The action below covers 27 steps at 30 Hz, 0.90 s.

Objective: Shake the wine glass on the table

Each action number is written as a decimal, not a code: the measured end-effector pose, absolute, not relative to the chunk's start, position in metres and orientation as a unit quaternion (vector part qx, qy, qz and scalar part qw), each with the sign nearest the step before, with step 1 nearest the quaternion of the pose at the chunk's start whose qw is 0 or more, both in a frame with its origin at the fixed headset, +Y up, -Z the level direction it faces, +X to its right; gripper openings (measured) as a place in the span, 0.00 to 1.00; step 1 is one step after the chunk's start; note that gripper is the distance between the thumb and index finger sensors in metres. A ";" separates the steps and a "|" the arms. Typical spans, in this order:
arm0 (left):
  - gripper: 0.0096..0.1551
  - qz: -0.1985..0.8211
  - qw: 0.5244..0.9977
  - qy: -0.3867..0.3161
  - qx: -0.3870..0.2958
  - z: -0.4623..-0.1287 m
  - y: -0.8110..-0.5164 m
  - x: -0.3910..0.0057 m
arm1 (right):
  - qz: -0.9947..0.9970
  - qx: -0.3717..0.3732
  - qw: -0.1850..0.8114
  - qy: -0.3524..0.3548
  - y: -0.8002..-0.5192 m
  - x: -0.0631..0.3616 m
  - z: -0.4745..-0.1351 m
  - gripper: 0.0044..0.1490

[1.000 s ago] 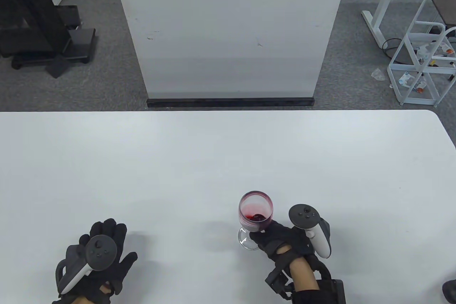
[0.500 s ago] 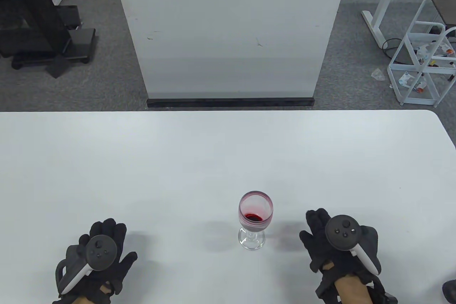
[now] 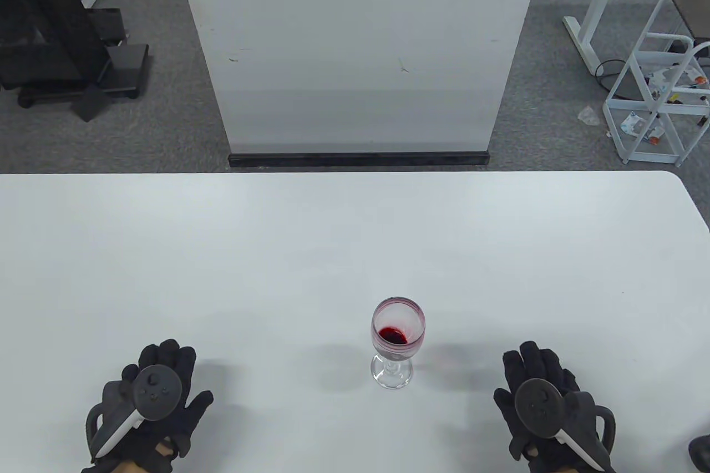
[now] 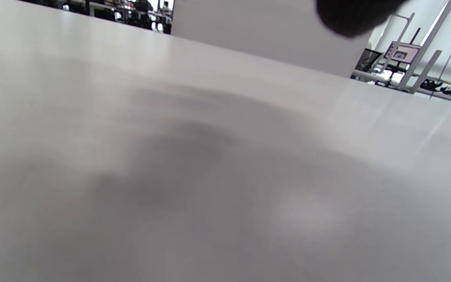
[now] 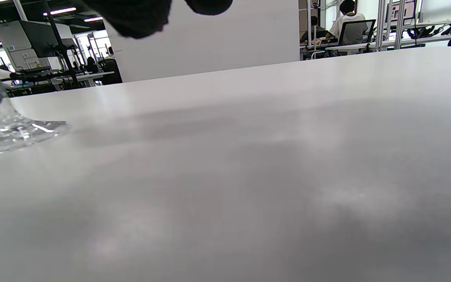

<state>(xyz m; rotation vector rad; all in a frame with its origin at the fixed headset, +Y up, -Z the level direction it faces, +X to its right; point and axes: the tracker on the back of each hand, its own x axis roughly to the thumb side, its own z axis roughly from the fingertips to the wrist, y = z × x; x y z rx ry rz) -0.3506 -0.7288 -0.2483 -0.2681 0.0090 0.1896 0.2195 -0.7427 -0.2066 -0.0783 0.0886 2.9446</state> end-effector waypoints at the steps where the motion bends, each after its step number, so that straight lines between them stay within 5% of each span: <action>1: 0.46 0.096 0.987 0.005 -0.133 -0.248 -0.729 -0.351 | 0.995 -0.028 0.091 0.031 -0.745 0.219 -0.206 0.44; 27: 0.46 0.107 0.986 0.013 -0.126 -0.249 -0.725 -0.355 | 0.995 -0.056 0.060 0.063 -0.760 0.209 -0.200 0.43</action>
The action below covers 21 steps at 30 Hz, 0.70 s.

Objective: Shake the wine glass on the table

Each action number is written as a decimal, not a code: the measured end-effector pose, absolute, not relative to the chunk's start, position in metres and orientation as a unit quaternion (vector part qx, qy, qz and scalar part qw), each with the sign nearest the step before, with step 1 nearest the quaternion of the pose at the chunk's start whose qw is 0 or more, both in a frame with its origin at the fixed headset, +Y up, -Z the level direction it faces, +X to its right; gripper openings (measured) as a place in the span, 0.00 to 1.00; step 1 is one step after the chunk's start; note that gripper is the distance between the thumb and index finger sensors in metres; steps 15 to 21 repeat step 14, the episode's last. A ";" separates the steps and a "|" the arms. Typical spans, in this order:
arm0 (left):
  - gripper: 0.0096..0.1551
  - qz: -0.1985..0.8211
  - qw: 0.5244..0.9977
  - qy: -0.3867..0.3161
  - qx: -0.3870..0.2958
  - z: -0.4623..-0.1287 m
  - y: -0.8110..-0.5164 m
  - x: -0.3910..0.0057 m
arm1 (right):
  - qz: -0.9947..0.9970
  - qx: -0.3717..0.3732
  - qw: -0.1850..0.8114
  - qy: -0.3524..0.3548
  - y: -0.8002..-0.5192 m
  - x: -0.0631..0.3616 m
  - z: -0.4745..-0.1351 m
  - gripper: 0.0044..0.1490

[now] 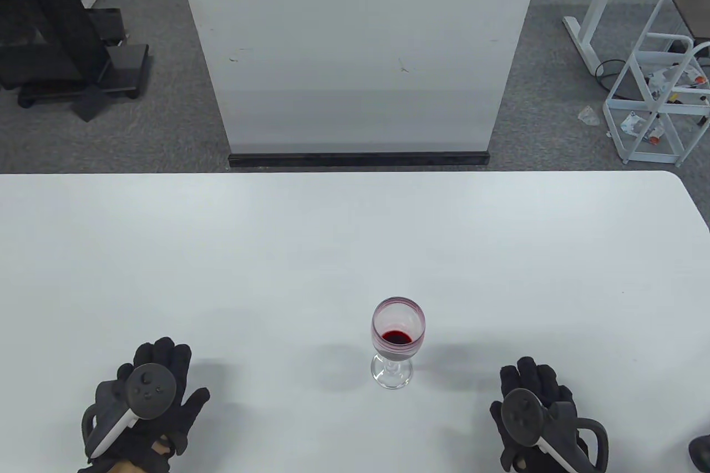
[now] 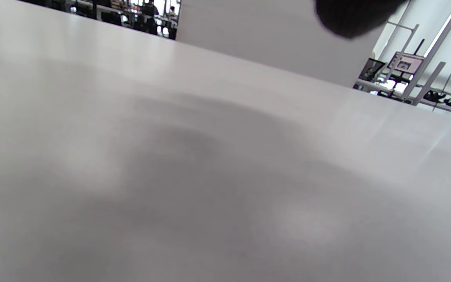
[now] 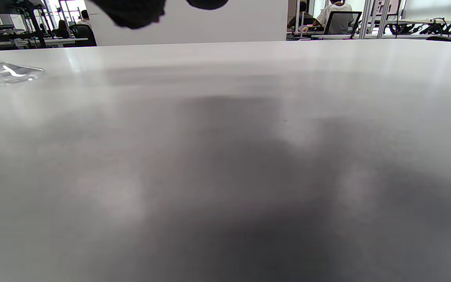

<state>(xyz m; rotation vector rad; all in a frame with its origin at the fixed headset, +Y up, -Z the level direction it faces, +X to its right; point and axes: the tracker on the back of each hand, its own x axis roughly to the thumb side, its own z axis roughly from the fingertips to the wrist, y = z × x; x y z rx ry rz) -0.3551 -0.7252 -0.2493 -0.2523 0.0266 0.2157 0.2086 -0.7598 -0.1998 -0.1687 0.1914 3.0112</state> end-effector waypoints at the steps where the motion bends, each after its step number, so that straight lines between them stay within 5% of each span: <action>1: 0.46 0.107 0.986 0.013 -0.126 -0.249 -0.725 -0.355 | 0.995 -0.055 0.060 0.064 -0.760 0.209 -0.200 0.43; 21: 0.46 0.104 0.986 0.019 -0.129 -0.249 -0.726 -0.355 | 0.994 -0.053 0.064 0.069 -0.760 0.208 -0.200 0.43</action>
